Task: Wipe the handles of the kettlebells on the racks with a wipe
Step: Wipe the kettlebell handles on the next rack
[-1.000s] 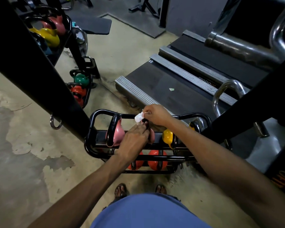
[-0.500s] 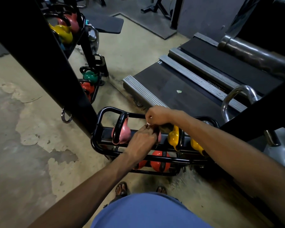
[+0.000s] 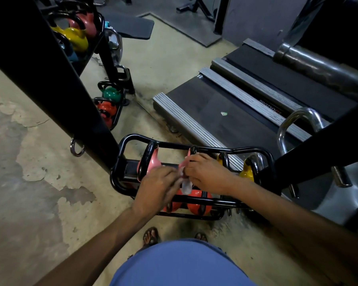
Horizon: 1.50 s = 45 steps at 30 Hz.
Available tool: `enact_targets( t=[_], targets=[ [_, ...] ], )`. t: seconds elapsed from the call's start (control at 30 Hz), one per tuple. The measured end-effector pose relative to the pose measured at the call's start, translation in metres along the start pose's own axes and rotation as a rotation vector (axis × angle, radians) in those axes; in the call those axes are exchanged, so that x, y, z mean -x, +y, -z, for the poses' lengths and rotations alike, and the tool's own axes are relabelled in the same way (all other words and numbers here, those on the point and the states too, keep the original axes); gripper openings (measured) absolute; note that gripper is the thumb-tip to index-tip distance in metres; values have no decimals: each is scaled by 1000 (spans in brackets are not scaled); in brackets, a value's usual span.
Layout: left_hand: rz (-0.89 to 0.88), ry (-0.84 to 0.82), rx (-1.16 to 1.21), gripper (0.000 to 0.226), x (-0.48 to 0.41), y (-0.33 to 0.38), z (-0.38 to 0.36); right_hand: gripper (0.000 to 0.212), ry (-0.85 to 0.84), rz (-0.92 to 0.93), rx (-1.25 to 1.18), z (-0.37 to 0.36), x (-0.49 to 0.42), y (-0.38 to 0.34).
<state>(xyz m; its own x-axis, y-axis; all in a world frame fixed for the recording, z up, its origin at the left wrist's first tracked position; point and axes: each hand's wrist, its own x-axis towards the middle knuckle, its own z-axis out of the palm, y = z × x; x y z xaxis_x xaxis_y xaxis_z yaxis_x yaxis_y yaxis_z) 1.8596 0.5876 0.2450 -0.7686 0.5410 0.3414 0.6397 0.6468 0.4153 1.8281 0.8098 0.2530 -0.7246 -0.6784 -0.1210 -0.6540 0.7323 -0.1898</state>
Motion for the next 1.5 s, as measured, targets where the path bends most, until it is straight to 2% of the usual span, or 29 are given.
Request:
enact_targets(
  t=[0.1,0.2,0.27,0.33,0.47,0.53,0.6,0.7,0.77,0.87,0.93,1.0,1.1,1.17,1.27,1.33,1.43,1.5],
  targets=[
    [203,-34,89,34,-27,-14,2,29,77,42,125,-5,7,-1],
    [230,-231,164,62,-63,-31,0,24,353,-100,67,-11,11,2],
    [169,-437,119,81,-83,-32,1,16,541,-299,-148,-21,13,-3],
    [99,-574,45,91,-96,-30,-1,14,625,-532,-460,-32,14,-16],
    [101,-639,62,101,-108,-33,-7,16,791,-973,-1120,-30,-4,-31],
    [84,-660,60,105,-110,-37,-10,19,770,-1193,-1582,-27,-22,-16],
    [69,-673,48,109,-113,-39,-14,25,730,-1307,-1927,-22,-38,4],
    [63,-670,28,111,-116,-39,-18,14,659,-1409,-2072,-26,-54,21],
    [66,-664,22,110,-115,-41,-21,17,631,-1458,-2135,-28,-57,20],
    [78,-645,37,110,-112,-41,-22,23,665,-1536,-2041,-27,-65,20],
    [87,-653,44,110,-112,-40,-20,19,827,-1561,-1884,-32,-70,23],
    [100,-666,40,113,-113,-36,-14,18,869,-1514,-1674,-33,-70,21],
    [100,-657,10,114,-112,-30,-11,16,865,-1352,-1199,-34,-66,18],
    [93,-657,-21,112,-111,-27,-12,11,783,-1252,-1010,-28,-64,26],
    [76,-635,-83,106,-107,-22,-11,17,541,-1156,-939,-10,-64,44],
    [37,-546,-138,90,-98,-13,-6,16,418,-1039,-894,1,-64,52],
    [-43,-358,-190,52,-68,6,-11,17,256,-775,-669,11,-64,55],
    [-34,-292,-221,47,-47,15,-23,14,226,-652,-565,16,-60,53]
  ],
)
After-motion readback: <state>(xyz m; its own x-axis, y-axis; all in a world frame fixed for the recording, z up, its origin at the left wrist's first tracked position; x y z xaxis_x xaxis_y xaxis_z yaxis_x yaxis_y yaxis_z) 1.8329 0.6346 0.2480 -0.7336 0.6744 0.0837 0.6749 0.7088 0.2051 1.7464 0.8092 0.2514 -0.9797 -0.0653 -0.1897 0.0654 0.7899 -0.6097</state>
